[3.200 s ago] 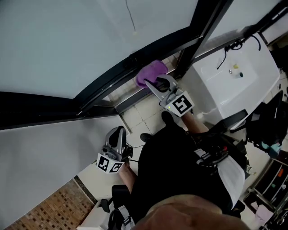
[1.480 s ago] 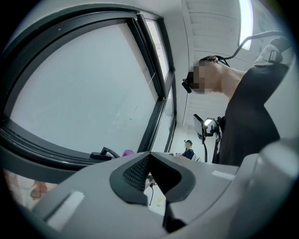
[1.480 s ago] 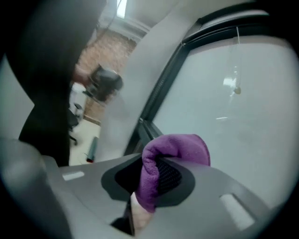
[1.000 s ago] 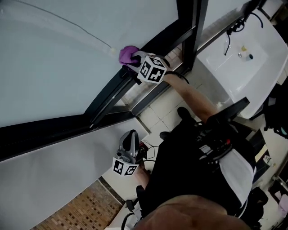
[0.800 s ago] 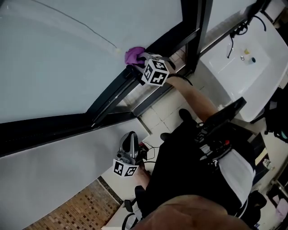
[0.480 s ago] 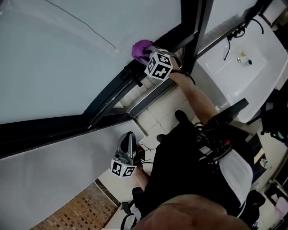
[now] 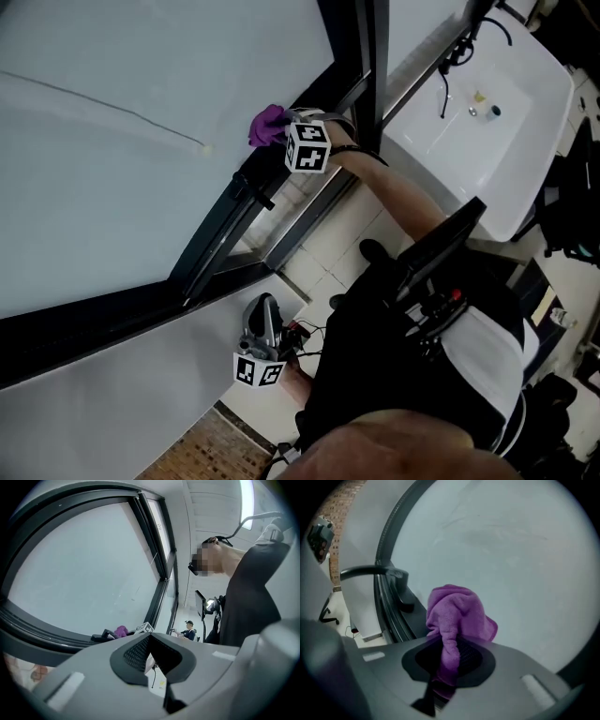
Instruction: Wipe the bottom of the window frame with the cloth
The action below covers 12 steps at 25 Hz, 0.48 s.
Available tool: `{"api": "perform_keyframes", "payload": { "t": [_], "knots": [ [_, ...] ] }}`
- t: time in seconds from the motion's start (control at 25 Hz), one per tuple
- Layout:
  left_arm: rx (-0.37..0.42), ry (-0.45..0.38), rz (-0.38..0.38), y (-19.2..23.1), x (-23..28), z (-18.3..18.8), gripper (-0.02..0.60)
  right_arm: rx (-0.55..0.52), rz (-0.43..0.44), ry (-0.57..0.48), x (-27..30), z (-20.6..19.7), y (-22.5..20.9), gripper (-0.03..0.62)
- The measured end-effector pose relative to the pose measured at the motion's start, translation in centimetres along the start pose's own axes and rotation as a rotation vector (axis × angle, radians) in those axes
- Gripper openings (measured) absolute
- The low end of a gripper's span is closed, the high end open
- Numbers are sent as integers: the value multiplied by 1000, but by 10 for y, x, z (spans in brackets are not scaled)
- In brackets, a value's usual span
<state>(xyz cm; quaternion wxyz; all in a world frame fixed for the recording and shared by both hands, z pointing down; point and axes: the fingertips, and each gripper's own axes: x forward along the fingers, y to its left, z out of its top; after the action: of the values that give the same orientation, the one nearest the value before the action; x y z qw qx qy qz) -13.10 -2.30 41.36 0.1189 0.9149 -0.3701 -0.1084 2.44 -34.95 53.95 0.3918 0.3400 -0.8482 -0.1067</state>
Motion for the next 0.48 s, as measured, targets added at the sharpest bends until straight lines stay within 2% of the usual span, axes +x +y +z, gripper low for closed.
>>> {"api": "perform_keyframes", "payload": {
  "t": [0.16,0.24,0.36,0.48],
  "knots": [
    [-4,-4,16,6,-2,0,0,66,-128,123,-16,-75,-78,60],
    [-9,-8,18,7,-1,-1,0,73,-166,186,-23,-103,-110,60],
    [-5,-14,12,6,2,1,0,42,-222,274,-28,-124,-136,60],
    [0,-22,9,5,1,3,0,-19,-353,446,-31,-144,-153,60]
  ]
}}
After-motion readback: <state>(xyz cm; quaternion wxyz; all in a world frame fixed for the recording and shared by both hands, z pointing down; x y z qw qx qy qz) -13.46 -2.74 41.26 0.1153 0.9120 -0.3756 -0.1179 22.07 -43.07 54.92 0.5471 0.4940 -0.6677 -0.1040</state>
